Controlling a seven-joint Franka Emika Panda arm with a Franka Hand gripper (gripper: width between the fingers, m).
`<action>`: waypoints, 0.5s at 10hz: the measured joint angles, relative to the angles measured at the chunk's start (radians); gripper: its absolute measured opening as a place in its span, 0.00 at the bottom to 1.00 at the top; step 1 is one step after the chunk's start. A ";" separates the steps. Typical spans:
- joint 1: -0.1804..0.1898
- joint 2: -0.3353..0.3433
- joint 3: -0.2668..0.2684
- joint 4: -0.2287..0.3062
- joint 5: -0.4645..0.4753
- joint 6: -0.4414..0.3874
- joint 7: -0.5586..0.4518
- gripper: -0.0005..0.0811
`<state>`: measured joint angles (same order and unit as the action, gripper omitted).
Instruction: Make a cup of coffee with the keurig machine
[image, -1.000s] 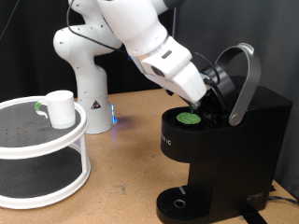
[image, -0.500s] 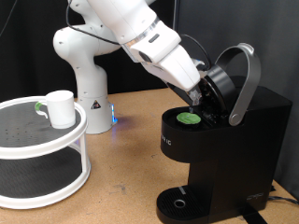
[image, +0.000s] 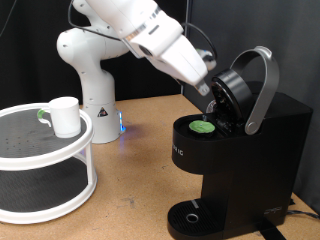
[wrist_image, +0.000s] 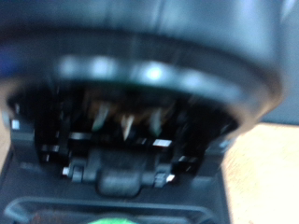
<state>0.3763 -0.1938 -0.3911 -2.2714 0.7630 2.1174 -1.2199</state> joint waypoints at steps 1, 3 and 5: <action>-0.005 -0.020 -0.013 0.010 0.015 -0.027 0.005 0.99; -0.016 -0.050 -0.031 0.046 0.019 -0.074 0.042 0.99; -0.023 -0.060 -0.039 0.090 0.015 -0.122 0.075 0.99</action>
<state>0.3537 -0.2533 -0.4305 -2.1810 0.7782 1.9952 -1.1445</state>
